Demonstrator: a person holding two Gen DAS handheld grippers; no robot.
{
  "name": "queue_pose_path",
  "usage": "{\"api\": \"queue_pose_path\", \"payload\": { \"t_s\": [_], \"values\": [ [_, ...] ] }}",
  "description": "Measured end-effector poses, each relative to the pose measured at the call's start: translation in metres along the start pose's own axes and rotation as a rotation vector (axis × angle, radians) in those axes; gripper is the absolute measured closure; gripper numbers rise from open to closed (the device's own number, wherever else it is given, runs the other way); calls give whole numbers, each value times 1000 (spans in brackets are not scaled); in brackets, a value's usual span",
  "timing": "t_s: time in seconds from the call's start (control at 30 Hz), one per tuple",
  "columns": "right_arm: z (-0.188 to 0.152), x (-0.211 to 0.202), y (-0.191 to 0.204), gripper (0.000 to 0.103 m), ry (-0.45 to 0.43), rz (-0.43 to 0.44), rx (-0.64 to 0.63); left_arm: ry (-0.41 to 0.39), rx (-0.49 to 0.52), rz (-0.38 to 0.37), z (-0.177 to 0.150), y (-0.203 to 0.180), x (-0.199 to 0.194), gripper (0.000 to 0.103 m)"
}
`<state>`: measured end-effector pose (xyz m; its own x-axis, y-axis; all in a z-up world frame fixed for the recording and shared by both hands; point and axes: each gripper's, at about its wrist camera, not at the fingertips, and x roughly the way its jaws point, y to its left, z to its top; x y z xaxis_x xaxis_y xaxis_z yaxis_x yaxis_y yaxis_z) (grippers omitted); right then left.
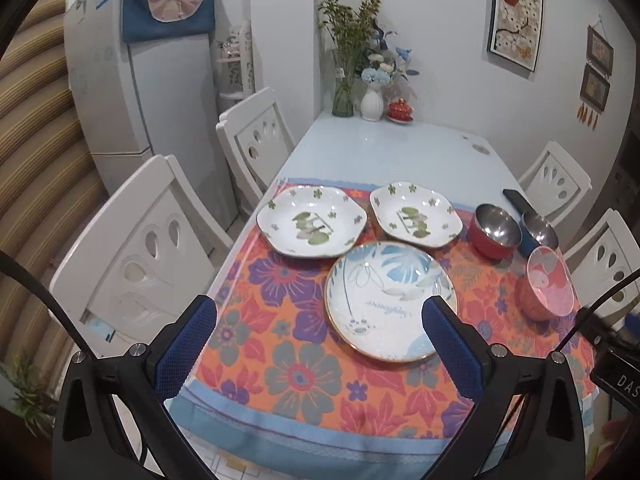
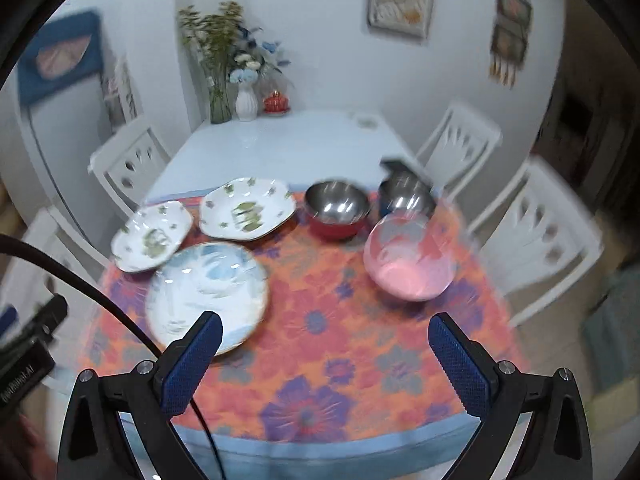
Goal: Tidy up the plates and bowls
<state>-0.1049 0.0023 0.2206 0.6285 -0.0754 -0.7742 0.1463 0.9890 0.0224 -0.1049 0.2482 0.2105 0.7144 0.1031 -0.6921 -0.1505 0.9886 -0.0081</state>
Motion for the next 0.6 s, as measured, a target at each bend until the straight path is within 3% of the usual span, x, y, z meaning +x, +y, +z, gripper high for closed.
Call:
{"api": "queue_pose_path", "payload": {
  "t_s": [0.2, 0.43, 0.6],
  "values": [
    [-4, 18, -3, 1, 63, -28, 46, 31, 0, -16, 0, 3, 13, 1],
    [10, -17, -25, 1, -74, -38, 158, 55, 2, -58, 0, -7, 15, 1],
    [11, -3, -36, 1, 9, -35, 194, 90, 20, -60, -3, -16, 23, 1]
  ]
}}
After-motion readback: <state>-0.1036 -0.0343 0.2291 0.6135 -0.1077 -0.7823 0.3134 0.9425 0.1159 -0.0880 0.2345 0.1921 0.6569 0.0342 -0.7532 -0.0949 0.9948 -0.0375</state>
